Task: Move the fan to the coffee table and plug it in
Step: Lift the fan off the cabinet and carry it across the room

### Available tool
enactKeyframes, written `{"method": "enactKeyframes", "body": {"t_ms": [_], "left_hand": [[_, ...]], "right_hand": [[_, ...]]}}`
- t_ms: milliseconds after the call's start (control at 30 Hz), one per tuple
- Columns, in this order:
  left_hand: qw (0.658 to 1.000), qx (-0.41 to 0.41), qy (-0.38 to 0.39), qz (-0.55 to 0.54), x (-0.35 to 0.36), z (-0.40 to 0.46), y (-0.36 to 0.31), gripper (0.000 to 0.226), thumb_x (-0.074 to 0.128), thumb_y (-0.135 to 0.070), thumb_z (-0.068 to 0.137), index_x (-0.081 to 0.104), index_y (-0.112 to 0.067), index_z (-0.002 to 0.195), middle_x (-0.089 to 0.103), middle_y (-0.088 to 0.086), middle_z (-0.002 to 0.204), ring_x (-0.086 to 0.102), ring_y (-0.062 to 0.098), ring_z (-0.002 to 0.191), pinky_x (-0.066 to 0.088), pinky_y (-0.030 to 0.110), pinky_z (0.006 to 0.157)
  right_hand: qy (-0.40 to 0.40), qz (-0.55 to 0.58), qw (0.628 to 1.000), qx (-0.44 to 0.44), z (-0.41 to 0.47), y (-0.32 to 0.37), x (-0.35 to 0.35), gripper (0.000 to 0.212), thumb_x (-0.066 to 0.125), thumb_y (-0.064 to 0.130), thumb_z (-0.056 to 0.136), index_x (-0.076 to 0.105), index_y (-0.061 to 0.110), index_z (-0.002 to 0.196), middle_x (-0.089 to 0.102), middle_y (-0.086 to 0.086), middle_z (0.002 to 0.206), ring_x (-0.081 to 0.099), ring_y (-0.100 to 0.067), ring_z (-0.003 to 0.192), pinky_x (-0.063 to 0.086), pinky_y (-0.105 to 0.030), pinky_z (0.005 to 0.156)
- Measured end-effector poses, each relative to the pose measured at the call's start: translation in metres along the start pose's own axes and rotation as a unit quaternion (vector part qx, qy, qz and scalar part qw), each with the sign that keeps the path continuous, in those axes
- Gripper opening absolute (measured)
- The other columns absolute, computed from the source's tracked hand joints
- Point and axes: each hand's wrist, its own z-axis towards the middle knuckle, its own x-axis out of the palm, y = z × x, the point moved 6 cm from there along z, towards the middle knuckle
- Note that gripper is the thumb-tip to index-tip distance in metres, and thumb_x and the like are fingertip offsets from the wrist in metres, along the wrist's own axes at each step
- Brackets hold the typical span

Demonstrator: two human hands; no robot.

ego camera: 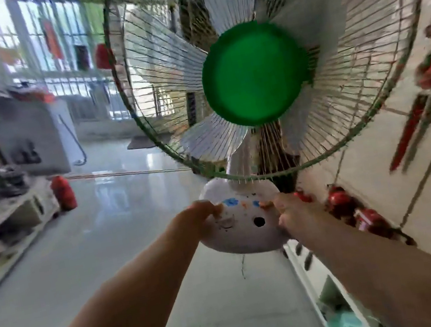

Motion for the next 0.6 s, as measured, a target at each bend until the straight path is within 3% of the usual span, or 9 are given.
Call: {"method": "enactKeyframes", "body": {"t_ms": [67, 100, 133, 200, 267, 300, 400, 500, 600], "left_hand": [[1.000, -0.002, -0.028, -0.004, -0.054, -0.017, 0.009, 0.052, 0.070, -0.013, 0.087, 0.054, 0.002, 0.134, 0.064, 0.025, 0.126, 0.061, 0.042, 0.117, 0.047, 0.050, 0.102], [0.999, -0.005, -0.048, -0.007, -0.084, -0.026, 0.014, 0.051, 0.071, -0.013, 0.086, 0.055, 0.002, 0.132, 0.064, 0.024, 0.128, 0.061, 0.042, 0.117, 0.047, 0.051, 0.102], [0.998, -0.002, -0.064, -0.009, -0.113, -0.036, 0.018, 0.051, 0.072, -0.013, 0.085, 0.055, 0.002, 0.130, 0.064, 0.024, 0.127, 0.062, 0.042, 0.115, 0.048, 0.051, 0.102], [0.996, 0.005, -0.093, -0.002, -0.168, -0.058, 0.028, 0.047, 0.074, -0.015, 0.084, 0.056, 0.003, 0.124, 0.067, 0.021, 0.115, 0.066, 0.040, 0.099, 0.052, 0.047, 0.094], [0.991, 0.012, -0.131, -0.003, -0.222, -0.075, 0.037, 0.038, 0.078, -0.017, 0.082, 0.057, -0.002, 0.111, 0.065, 0.016, 0.090, 0.062, 0.033, 0.074, 0.053, 0.040, 0.073], [0.988, 0.015, -0.151, -0.010, -0.251, -0.083, 0.042, 0.037, 0.080, -0.017, 0.080, 0.057, -0.004, 0.106, 0.063, 0.015, 0.082, 0.061, 0.031, 0.068, 0.052, 0.037, 0.068], [0.983, 0.018, -0.180, -0.019, -0.327, -0.099, 0.056, 0.040, 0.082, -0.016, 0.077, 0.061, -0.002, 0.108, 0.067, 0.017, 0.087, 0.067, 0.031, 0.075, 0.055, 0.038, 0.074], [0.977, 0.018, -0.208, -0.035, -0.400, -0.107, 0.074, 0.052, 0.081, -0.017, 0.078, 0.061, 0.002, 0.122, 0.069, 0.020, 0.115, 0.069, 0.036, 0.103, 0.053, 0.047, 0.098], [0.977, 0.037, -0.209, -0.032, -0.464, -0.112, 0.090, 0.056, 0.077, -0.020, 0.080, 0.060, 0.001, 0.129, 0.065, 0.018, 0.130, 0.064, 0.035, 0.119, 0.051, 0.043, 0.101]], "right_hand": [[0.045, 0.000, 0.999, 0.011, -0.022, -0.010, 0.050, 0.010, 0.062, -0.008, 0.085, 0.069, -0.001, 0.082, 0.073, -0.010, 0.067, 0.076, -0.017, 0.057, 0.061, -0.027, 0.051], [0.048, 0.022, 0.998, 0.016, -0.031, -0.018, 0.072, 0.022, 0.061, -0.008, 0.086, 0.061, 0.003, 0.067, 0.066, -0.007, 0.048, 0.064, -0.012, 0.034, 0.048, -0.017, 0.032], [0.037, 0.021, 0.999, 0.026, -0.042, -0.024, 0.093, 0.030, 0.061, -0.008, 0.085, 0.053, 0.004, 0.060, 0.058, -0.006, 0.039, 0.057, -0.012, 0.027, 0.041, -0.015, 0.028], [0.041, -0.032, 0.998, 0.040, -0.064, -0.040, 0.140, 0.018, 0.072, -0.004, 0.077, 0.058, -0.004, 0.066, 0.068, -0.016, 0.060, 0.071, -0.023, 0.059, 0.059, -0.026, 0.057], [0.088, -0.078, 0.991, 0.057, -0.087, -0.052, 0.194, 0.026, 0.080, 0.006, 0.070, 0.069, -0.004, 0.091, 0.071, -0.019, 0.102, 0.069, -0.037, 0.101, 0.055, -0.047, 0.096], [0.107, -0.118, 0.985, 0.063, -0.094, -0.060, 0.221, 0.029, 0.083, 0.010, 0.069, 0.068, -0.002, 0.091, 0.068, -0.017, 0.106, 0.067, -0.038, 0.104, 0.051, -0.048, 0.102], [0.131, -0.169, 0.973, 0.083, -0.124, -0.079, 0.285, 0.030, 0.083, 0.015, 0.070, 0.057, 0.001, 0.075, 0.064, -0.015, 0.092, 0.064, -0.034, 0.085, 0.051, -0.044, 0.100], [0.164, -0.197, 0.963, 0.086, -0.151, -0.092, 0.354, 0.035, 0.080, 0.017, 0.075, 0.067, -0.002, 0.101, 0.070, -0.018, 0.116, 0.068, -0.038, 0.107, 0.049, -0.048, 0.104], [0.209, -0.236, 0.947, 0.063, -0.167, -0.104, 0.421, 0.052, 0.076, 0.017, 0.081, 0.061, -0.004, 0.125, 0.065, -0.018, 0.124, 0.063, -0.036, 0.116, 0.046, -0.051, 0.109]]}}
